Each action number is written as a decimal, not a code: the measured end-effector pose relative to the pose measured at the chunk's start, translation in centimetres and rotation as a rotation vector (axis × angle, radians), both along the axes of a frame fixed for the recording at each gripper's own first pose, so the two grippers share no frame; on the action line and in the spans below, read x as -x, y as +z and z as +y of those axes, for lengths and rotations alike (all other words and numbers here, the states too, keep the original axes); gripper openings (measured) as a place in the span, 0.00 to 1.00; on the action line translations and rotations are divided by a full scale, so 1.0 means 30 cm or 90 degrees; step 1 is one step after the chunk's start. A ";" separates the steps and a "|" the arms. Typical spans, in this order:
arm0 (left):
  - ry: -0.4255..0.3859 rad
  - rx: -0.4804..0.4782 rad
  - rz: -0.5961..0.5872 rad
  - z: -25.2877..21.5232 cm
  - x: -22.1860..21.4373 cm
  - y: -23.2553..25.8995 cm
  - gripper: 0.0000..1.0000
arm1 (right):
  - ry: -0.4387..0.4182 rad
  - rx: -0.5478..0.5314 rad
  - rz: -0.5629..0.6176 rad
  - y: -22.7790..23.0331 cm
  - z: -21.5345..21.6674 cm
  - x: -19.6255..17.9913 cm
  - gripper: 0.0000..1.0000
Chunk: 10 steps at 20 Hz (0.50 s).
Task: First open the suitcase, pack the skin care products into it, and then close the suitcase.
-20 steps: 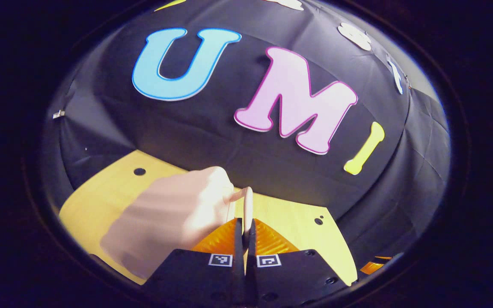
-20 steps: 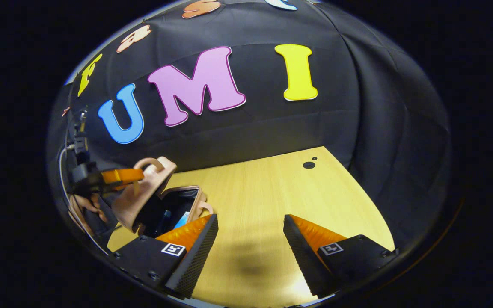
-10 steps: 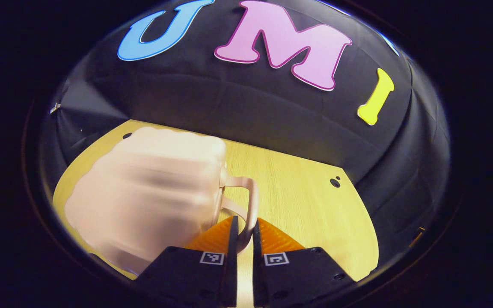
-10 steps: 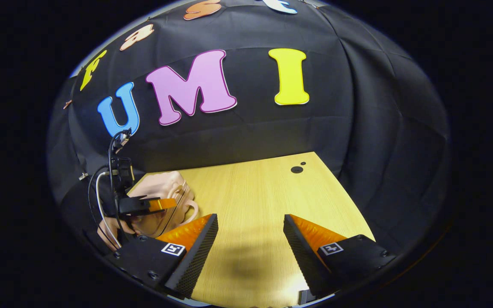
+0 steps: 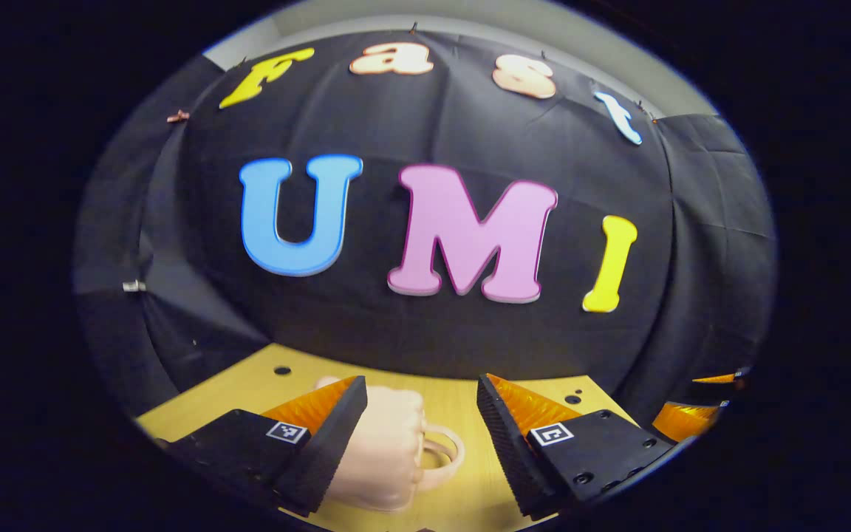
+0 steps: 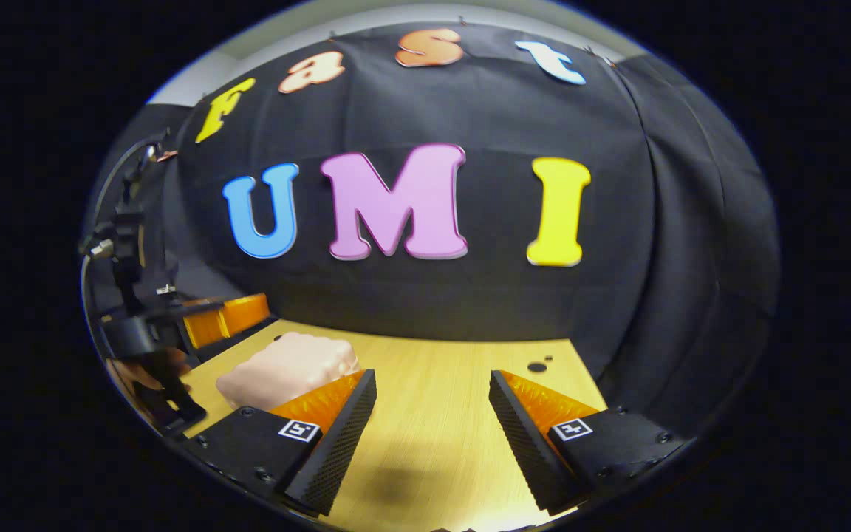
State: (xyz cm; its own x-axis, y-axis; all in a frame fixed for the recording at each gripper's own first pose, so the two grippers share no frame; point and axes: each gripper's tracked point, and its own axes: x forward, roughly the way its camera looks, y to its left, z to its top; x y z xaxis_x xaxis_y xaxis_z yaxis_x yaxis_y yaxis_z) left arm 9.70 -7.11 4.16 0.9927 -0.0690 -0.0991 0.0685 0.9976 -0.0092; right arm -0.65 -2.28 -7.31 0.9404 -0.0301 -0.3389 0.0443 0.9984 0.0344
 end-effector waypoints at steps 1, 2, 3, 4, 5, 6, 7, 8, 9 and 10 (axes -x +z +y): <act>0.001 -0.014 -0.028 0.029 0.041 0.065 0.94 | 0.005 0.012 -0.031 0.047 0.025 -0.015 0.97; 0.001 -0.028 -0.040 0.043 0.076 0.104 0.94 | 0.004 0.023 -0.060 0.093 0.042 -0.027 0.97; 0.003 -0.037 -0.045 0.057 0.103 0.125 0.95 | 0.007 0.041 -0.092 0.139 0.059 -0.041 0.97; 0.001 -0.041 -0.041 0.066 0.123 0.130 0.95 | 0.004 0.054 -0.119 0.177 0.068 -0.047 0.97; -0.005 -0.042 -0.039 0.069 0.128 0.127 0.96 | 0.002 0.053 -0.134 0.196 0.086 -0.052 0.97; -0.006 -0.041 -0.038 0.070 0.124 0.121 0.96 | 0.002 0.040 -0.141 0.202 0.117 -0.052 0.95; -0.012 -0.040 -0.036 0.072 0.121 0.117 0.96 | 0.001 0.024 -0.142 0.200 0.141 -0.052 0.95; -0.014 -0.040 -0.034 0.074 0.121 0.113 0.96 | -0.004 0.011 -0.144 0.198 0.154 -0.049 0.95; -0.012 -0.041 -0.031 0.075 0.124 0.117 0.96 | -0.009 0.005 -0.148 0.195 0.166 -0.045 0.96; -0.013 -0.039 -0.026 0.068 0.120 0.120 0.96 | -0.012 0.006 -0.148 0.186 0.173 -0.038 0.96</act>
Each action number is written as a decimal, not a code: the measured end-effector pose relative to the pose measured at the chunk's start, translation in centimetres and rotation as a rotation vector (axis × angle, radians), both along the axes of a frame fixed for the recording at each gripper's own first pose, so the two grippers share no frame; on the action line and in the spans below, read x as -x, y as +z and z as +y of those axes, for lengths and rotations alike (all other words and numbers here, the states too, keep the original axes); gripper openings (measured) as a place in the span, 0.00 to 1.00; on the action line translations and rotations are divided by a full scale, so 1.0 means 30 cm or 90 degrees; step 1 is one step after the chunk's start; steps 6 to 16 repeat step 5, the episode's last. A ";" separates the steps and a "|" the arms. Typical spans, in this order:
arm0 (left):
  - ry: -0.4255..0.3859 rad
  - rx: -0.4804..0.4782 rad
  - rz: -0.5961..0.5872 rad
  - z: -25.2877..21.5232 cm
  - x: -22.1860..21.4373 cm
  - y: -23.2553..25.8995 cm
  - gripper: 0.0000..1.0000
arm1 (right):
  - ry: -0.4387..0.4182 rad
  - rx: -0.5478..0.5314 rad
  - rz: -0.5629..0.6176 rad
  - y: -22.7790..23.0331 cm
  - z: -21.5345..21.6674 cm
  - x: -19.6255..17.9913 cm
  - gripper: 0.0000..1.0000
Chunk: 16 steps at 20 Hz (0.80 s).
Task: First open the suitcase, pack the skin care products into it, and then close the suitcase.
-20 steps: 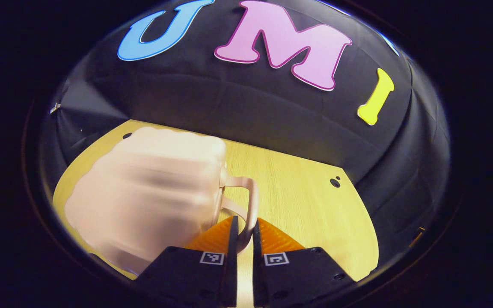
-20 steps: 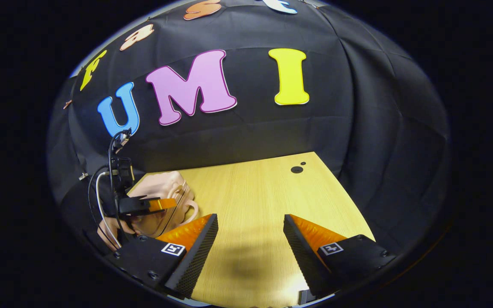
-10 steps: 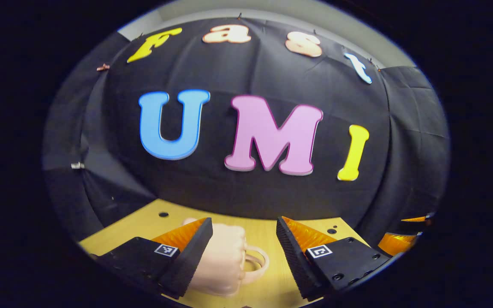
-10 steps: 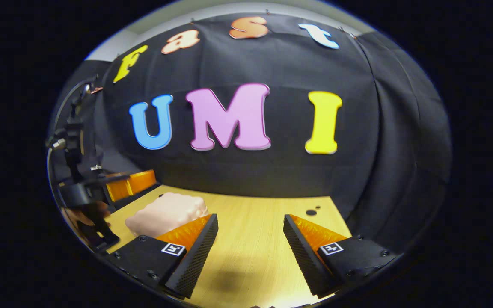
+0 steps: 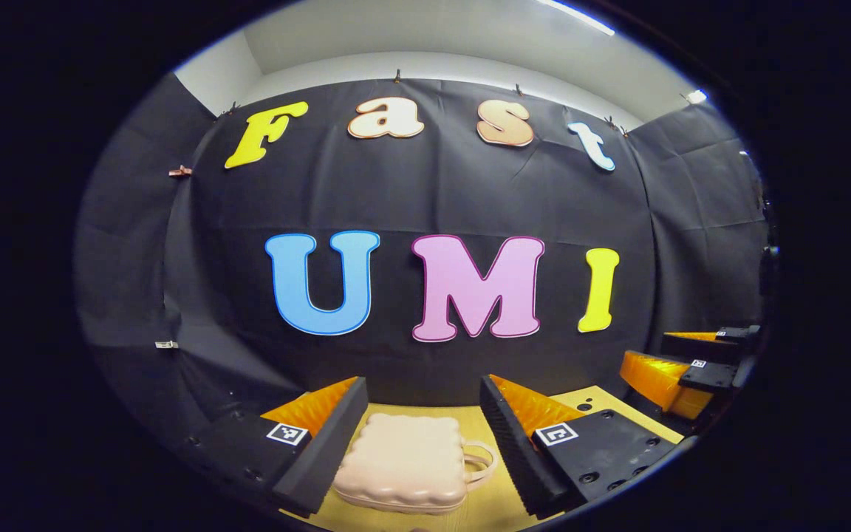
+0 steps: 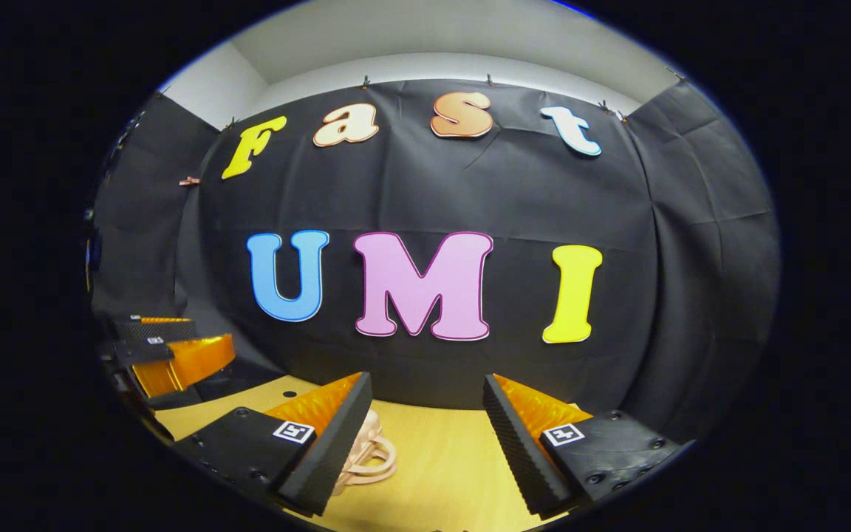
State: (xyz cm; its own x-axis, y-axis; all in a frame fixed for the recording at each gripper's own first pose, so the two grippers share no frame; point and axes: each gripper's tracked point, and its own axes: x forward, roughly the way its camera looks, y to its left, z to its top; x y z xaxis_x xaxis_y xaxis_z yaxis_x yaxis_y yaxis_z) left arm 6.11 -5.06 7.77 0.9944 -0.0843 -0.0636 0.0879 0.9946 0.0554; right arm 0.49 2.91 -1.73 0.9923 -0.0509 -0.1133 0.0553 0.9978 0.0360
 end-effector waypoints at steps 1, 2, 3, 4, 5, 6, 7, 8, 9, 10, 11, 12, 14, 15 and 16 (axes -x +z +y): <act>0.000 0.001 0.010 0.004 0.004 -0.002 0.96 | -0.001 0.005 0.009 -0.017 0.003 0.008 0.96; 0.001 0.000 0.016 0.004 0.004 0.003 0.96 | 0.000 0.008 0.016 -0.032 0.008 0.017 0.96; 0.001 -0.002 0.015 0.006 0.006 0.001 0.96 | -0.003 0.010 0.019 -0.032 0.010 0.021 0.93; 0.001 -0.005 0.010 0.004 0.003 0.004 0.96 | -0.007 0.009 0.021 -0.035 0.006 0.026 0.96; 0.002 -0.008 0.007 0.006 0.007 0.000 0.96 | -0.011 0.006 0.025 -0.039 0.005 0.026 0.96; 0.002 -0.008 0.007 0.006 0.007 0.000 0.96 | -0.011 0.006 0.025 -0.039 0.005 0.026 0.96; 0.002 -0.008 0.007 0.006 0.007 0.000 0.96 | -0.011 0.006 0.025 -0.039 0.005 0.026 0.96; 0.002 -0.008 0.007 0.006 0.007 0.000 0.96 | -0.011 0.006 0.025 -0.039 0.005 0.026 0.96; 0.002 -0.008 0.007 0.006 0.007 0.000 0.96 | -0.011 0.006 0.025 -0.039 0.005 0.026 0.96; 0.002 -0.008 0.007 0.006 0.007 0.000 0.96 | -0.011 0.006 0.025 -0.039 0.005 0.026 0.96; 0.002 -0.008 0.007 0.006 0.007 0.000 0.96 | -0.011 0.006 0.025 -0.039 0.005 0.026 0.96; 0.002 -0.008 0.007 0.006 0.007 0.000 0.96 | -0.011 0.006 0.025 -0.039 0.005 0.026 0.96; 0.002 -0.008 0.007 0.006 0.007 0.000 0.96 | -0.011 0.006 0.025 -0.039 0.005 0.026 0.96; 0.002 -0.008 0.007 0.006 0.007 0.000 0.96 | -0.011 0.006 0.025 -0.039 0.005 0.026 0.96; 0.002 -0.008 0.007 0.006 0.007 0.000 0.96 | -0.011 0.006 0.025 -0.039 0.005 0.026 0.96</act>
